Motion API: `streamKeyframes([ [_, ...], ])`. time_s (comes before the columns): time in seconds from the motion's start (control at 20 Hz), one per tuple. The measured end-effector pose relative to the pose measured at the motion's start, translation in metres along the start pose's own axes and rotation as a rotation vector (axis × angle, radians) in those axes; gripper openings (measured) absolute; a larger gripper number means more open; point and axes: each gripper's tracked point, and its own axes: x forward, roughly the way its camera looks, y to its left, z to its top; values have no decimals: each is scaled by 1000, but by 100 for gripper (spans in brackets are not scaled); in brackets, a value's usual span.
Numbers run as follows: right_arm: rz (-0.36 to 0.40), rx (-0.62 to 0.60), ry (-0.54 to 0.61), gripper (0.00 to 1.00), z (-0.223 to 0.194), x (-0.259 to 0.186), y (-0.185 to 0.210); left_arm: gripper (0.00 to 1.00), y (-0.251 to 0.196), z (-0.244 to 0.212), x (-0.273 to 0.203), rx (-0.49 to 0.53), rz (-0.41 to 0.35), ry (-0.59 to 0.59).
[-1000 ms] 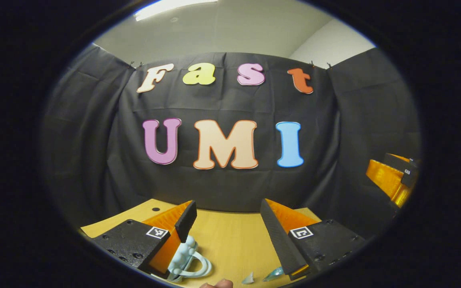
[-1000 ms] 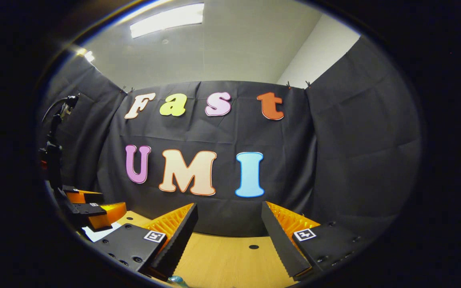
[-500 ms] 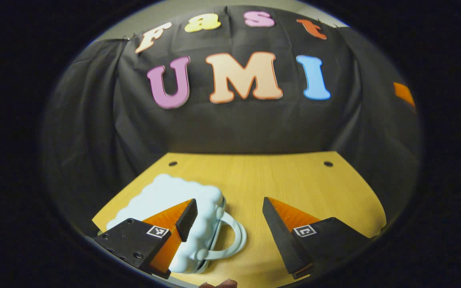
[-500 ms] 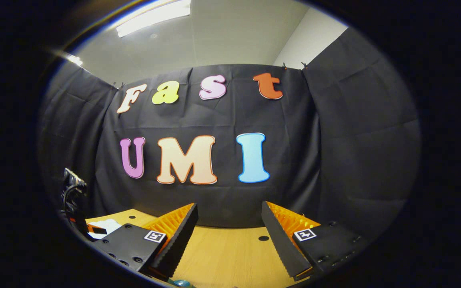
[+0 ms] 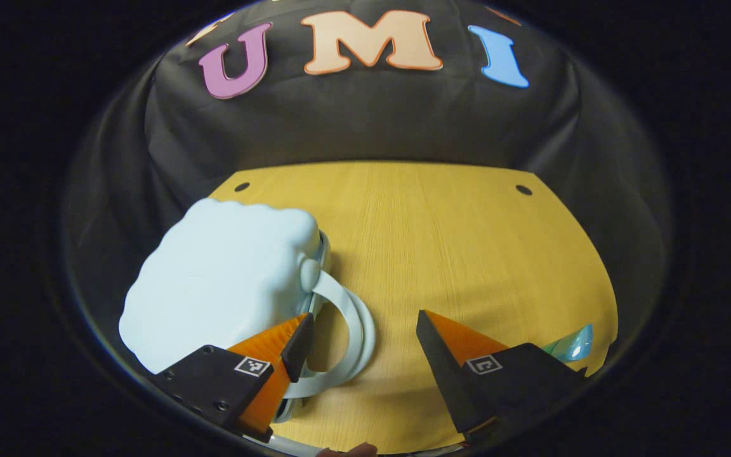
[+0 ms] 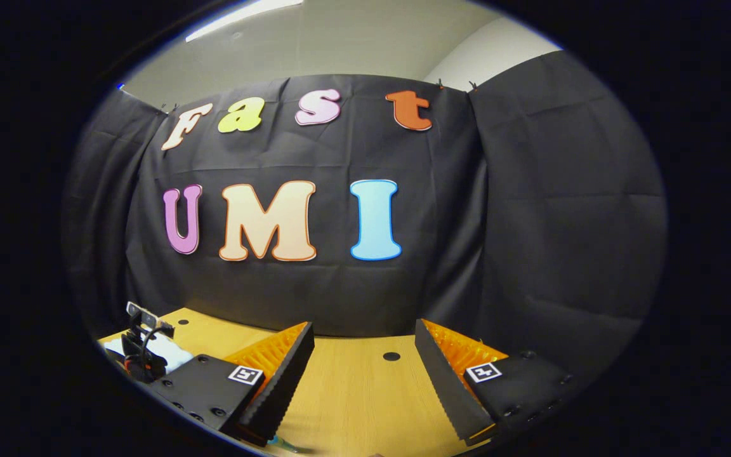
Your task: First open the suitcase, pack the skin care products into it, and then close the suitcase.
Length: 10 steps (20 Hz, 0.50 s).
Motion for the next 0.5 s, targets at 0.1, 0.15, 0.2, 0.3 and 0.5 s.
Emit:
streamKeyframes([
  [0.1, -17, 9, 11, 100, -3, 0, -8, 96, 0, -14, 13, 14, 7, 67],
  [0.15, -22, 13, 15, 100, -2, 0, -9, 96, -2, -21, 18, 19, -2, 101],
  [0.2, -24, 14, 16, 100, -3, -1, -10, 96, -5, -25, 22, 17, -19, 123],
  [0.3, -22, 1, 12, 100, -3, -3, -7, 96, -11, -31, 26, 5, -57, 149],
  [0.5, -1, -52, -9, 100, -1, -8, 1, 77, -10, -34, 27, 10, -85, 164],
])
